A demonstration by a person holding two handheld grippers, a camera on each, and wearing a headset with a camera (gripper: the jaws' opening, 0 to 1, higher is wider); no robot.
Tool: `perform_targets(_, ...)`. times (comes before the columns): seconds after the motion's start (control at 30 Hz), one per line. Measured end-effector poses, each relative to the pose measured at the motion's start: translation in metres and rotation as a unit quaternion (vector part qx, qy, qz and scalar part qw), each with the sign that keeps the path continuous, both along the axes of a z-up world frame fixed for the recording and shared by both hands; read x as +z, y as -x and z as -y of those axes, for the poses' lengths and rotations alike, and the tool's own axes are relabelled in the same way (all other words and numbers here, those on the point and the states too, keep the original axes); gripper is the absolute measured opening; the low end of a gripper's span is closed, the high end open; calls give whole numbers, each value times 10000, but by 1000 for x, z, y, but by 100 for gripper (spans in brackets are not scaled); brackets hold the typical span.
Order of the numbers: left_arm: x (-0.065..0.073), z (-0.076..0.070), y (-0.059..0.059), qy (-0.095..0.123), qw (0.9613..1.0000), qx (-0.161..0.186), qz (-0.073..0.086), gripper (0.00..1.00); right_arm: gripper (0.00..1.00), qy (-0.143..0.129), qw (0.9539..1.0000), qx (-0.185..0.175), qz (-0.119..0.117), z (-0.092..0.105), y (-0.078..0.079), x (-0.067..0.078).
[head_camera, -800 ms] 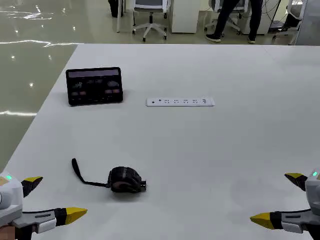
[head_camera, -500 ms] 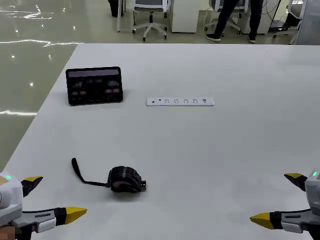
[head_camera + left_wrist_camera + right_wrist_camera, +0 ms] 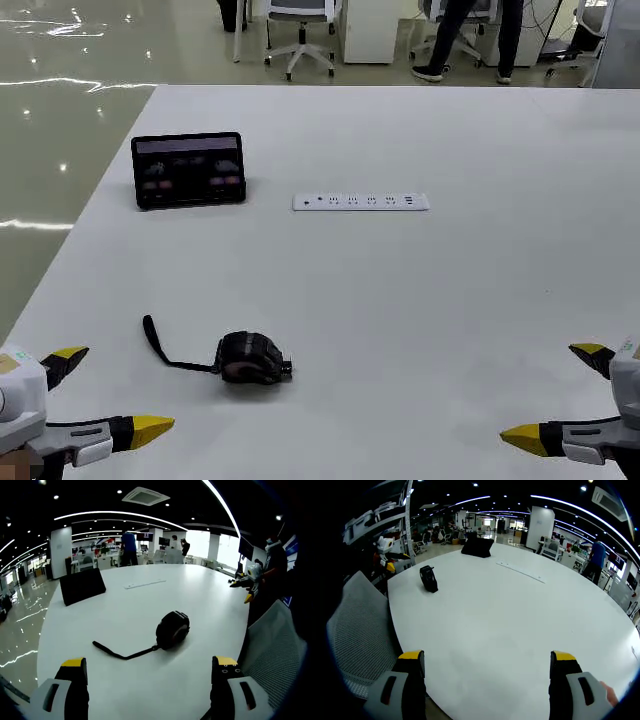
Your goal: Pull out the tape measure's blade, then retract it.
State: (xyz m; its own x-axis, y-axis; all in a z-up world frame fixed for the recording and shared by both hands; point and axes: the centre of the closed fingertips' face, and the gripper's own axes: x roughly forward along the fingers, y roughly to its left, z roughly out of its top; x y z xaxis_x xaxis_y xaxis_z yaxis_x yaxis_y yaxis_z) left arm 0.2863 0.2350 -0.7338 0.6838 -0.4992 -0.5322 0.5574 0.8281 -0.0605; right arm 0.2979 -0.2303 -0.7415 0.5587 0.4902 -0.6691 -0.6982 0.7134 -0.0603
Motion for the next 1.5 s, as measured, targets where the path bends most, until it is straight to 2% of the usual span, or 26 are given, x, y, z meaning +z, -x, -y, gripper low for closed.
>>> perform_targets(0.07, 1, 2, -2, 20, 10000, -56, 34, 100, 100, 26, 10000, 16, 9, 0, -2, 0)
perform_targets(0.17, -3, 6, -3, -44, 9997, -157, -172, 100, 100, 163, 9998, 147, 27, -2, -4, -2)
perform_targets(0.23, -2, 10, -7, -22, 9996, -227, -168, 100, 100, 244, 9994, 261, 43, -3, -7, -5)
perform_targets(0.33, 0, 15, -13, -8, 9991, -345, -265, 99, 98, 145, 9994, 320, 33, -6, -12, -4)
perform_targets(0.37, 1, 17, -14, -8, 9989, -407, -232, 99, 98, 133, 9992, 357, 77, -7, -14, -3)
perform_targets(0.4, 3, 21, -18, -32, 9985, -512, -193, 99, 99, 43, 9986, 482, 227, -13, -19, 1)
perform_targets(0.47, 4, 26, -22, -113, 9975, -661, -231, 99, 97, -6, 9986, 519, 137, -16, -19, 3)
perform_targets(0.5, 5, 28, -24, -166, 9970, -734, -191, 99, 95, -35, 9981, 597, 152, -20, -20, 4)
perform_targets(0.57, 6, 34, -29, -218, 9956, -894, -187, 98, 99, -33, 9965, 715, 426, -26, -26, 10)
perform_targets(0.6, 8, 37, -31, -227, 9945, -1012, -121, 96, 99, -57, 9970, 700, 315, -27, -26, 9)
perform_targets(0.63, 12, 43, -34, -198, 9929, -1176, 14, 92, 100, -111, 9967, 749, 278, -31, -27, 10)
perform_targets(0.67, 11, 42, -35, -269, 9924, -1204, -22, 89, 100, -99, 9966, 776, 276, -32, -28, 11)
perform_targets(0.77, 10, 50, -40, -353, 9895, -1398, -135, 92, 100, -92, 9958, 879, 247, -39, -31, 13)
perform_targets(0.83, 10, 53, -45, -449, 9872, -1528, -123, 94, 100, -94, 9952, 939, 249, -41, -35, 13)
perform_targets(0.97, 13, 62, -53, -482, 9840, -1713, -98, 96, 100, -175, 9944, 1018, 241, -48, -40, 16)
perform_targets(1.2, 6, 76, -60, -756, 9739, -2129, -222, 99, 100, -203, 9916, 1270, 155, -67, -46, 16)
perform_targets(1.27, 3, 80, -60, -835, 9706, -2238, -301, 98, 100, -225, 9907, 1334, 174, -73, -49, 18)
perform_targets(1.33, 1, 83, -58, -902, 9655, -2413, -379, 98, 100, -273, 9897, 1391, 186, -79, -50, 20)
perform_targets(1.37, 1, 86, -55, -852, 9629, -2529, -409, 99, 100, -290, 9893, 1413, 213, -82, -52, 21)
perform_targets(1.4, 1, 90, -55, -843, 9607, -2620, -350, 100, 100, -287, 9888, 1445, 241, -85, -54, 22)
perform_targets(1.5, -2, 93, -59, -961, 9587, -2646, -399, 100, 100, -296, 9871, 1559, 214, -94, -58, 20)
